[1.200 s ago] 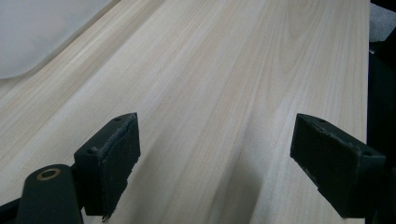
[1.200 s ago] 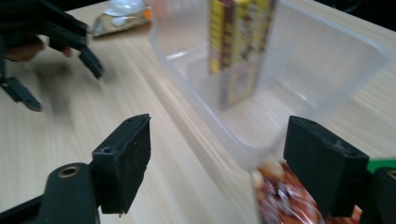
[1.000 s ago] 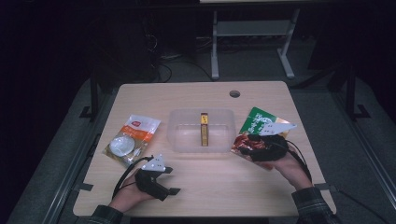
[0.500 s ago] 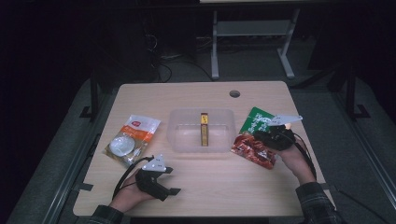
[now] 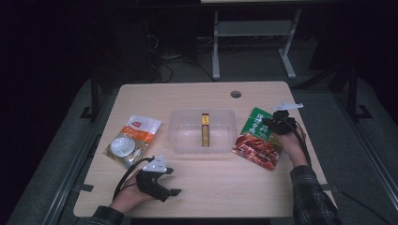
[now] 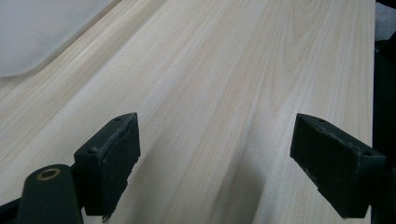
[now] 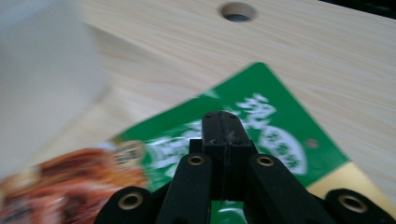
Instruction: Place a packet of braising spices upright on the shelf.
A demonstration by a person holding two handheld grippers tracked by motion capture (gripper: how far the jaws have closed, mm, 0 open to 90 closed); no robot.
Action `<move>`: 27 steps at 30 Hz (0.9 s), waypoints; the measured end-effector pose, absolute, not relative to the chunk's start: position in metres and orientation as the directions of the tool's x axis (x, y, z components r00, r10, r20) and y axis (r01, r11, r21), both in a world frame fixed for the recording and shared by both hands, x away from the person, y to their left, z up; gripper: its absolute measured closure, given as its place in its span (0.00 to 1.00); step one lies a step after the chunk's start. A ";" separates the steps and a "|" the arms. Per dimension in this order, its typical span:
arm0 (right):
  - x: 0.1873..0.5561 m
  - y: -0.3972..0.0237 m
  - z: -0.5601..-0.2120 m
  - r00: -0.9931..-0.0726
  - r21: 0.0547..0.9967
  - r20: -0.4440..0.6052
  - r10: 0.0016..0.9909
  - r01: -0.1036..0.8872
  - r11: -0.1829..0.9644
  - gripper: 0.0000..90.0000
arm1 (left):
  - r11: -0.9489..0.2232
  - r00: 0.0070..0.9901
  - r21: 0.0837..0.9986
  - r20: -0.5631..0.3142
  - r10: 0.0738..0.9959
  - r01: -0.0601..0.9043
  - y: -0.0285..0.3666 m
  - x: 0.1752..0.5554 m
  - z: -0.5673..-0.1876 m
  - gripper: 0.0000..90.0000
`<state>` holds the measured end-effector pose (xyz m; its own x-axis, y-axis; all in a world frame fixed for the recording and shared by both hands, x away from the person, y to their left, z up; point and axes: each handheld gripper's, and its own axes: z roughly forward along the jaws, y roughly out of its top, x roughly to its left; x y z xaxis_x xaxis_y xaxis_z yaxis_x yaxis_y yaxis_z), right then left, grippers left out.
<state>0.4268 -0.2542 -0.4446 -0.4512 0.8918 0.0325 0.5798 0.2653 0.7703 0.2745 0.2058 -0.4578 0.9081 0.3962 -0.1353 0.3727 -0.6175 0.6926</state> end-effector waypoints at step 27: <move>0.455 -0.283 -0.478 -0.259 0.726 -0.017 0.966 0.661 0.190 1.00 | -0.630 0.914 0.687 -0.129 0.384 0.362 0.204 0.275 -0.459 0.17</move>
<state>0.4551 -0.2827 -0.4776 -0.2588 0.9658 -0.0169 0.6611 0.1898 0.7259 0.2752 0.2042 -0.4588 0.9142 0.3842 -0.1289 0.3618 -0.6303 0.6869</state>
